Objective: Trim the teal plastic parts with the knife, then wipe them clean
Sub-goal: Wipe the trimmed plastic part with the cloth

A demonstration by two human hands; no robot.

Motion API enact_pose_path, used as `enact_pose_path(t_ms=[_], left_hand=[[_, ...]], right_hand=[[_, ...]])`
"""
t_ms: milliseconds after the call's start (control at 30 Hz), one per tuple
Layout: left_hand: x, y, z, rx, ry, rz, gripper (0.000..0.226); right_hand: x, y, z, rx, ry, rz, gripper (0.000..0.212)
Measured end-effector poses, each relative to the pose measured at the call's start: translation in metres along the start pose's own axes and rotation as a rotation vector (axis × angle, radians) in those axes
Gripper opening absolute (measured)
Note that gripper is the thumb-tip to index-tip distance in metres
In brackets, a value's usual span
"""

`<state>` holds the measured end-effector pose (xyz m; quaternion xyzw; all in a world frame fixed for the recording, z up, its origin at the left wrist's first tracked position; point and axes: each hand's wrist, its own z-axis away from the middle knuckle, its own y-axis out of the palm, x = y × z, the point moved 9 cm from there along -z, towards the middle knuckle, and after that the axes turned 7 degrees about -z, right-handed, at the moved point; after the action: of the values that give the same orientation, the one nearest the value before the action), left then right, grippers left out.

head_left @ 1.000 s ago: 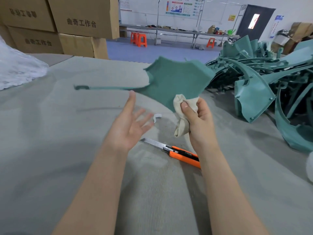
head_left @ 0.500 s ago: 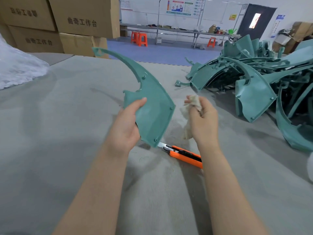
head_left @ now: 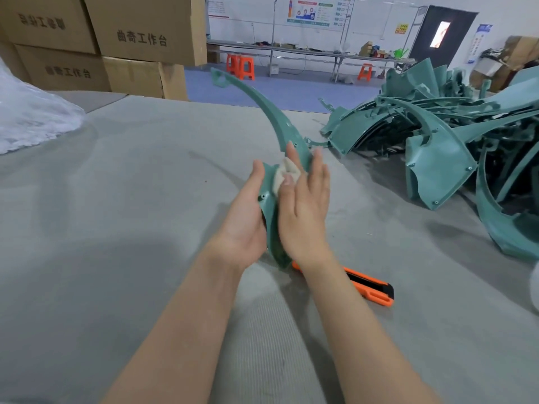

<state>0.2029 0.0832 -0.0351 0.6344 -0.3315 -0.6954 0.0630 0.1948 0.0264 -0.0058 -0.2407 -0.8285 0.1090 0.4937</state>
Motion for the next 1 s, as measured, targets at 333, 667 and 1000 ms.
enact_pose_path(t_ms=[333,667,1000], left_hand=[[-0.004,-0.014,0.001,-0.053,0.037,-0.03,0.063],[-0.004,-0.025,-0.005,-0.129,0.011,-0.02,0.059],[-0.003,-0.013,0.002,-0.065,-0.015,-0.095,0.064]], right_hand=[[-0.015,-0.021,-0.003,-0.219,0.108,-0.101,0.059],[0.023,0.028,0.012,-0.03,-0.049,-0.162,0.059],[-0.042,-0.045,-0.001,-0.376,0.256,-0.31,0.037]])
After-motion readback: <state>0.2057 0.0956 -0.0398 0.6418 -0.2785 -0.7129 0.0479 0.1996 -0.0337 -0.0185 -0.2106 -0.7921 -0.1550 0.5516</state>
